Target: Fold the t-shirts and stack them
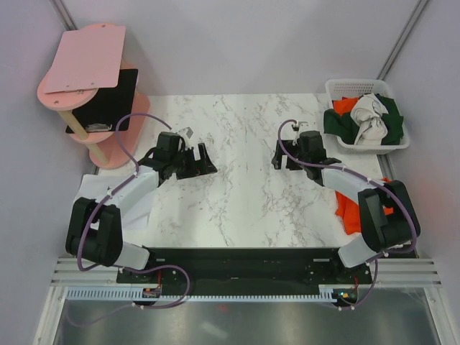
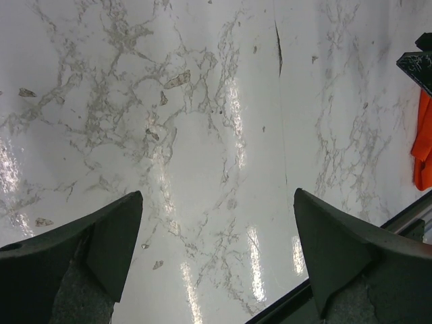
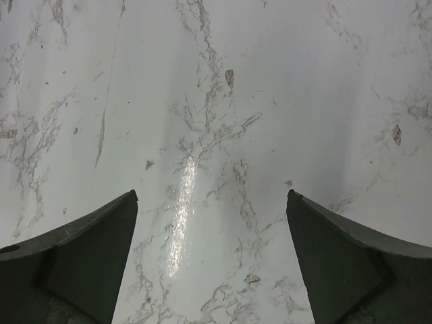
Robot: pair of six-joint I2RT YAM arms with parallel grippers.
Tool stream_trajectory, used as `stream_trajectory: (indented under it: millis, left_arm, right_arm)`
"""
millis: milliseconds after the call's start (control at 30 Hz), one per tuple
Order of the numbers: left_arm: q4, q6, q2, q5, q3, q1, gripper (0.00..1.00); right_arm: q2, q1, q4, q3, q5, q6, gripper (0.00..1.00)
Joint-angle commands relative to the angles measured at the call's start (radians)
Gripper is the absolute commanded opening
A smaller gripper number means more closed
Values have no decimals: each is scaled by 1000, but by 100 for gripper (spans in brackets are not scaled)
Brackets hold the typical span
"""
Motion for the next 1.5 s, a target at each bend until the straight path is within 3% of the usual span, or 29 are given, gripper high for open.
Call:
stream_trajectory:
  millis: [0,500,733,967,1133,1467]
  left_arm:
    - [19,17,2,56,22,1,100]
    - [16,18,7,56,13,1,100]
    - [14,18,17,51,11,1,100]
    - [13,21,30,58,11,1,100]
    - [14,21,50,68,10,-1,100]
    - [16,20,79,87,3,-7,100]
  right_arm:
    - [6,2,30,48,-29,3,98]
    - [123,-12,-202,533,172,-57,98]
    - [269,-118,-340,815,321,-37,98]
    - [356,-317,-366,877,274,52,98]
    - [347,-435,-368,826,310,79,98]
    - [315,-526,-392,806,432,109,98]
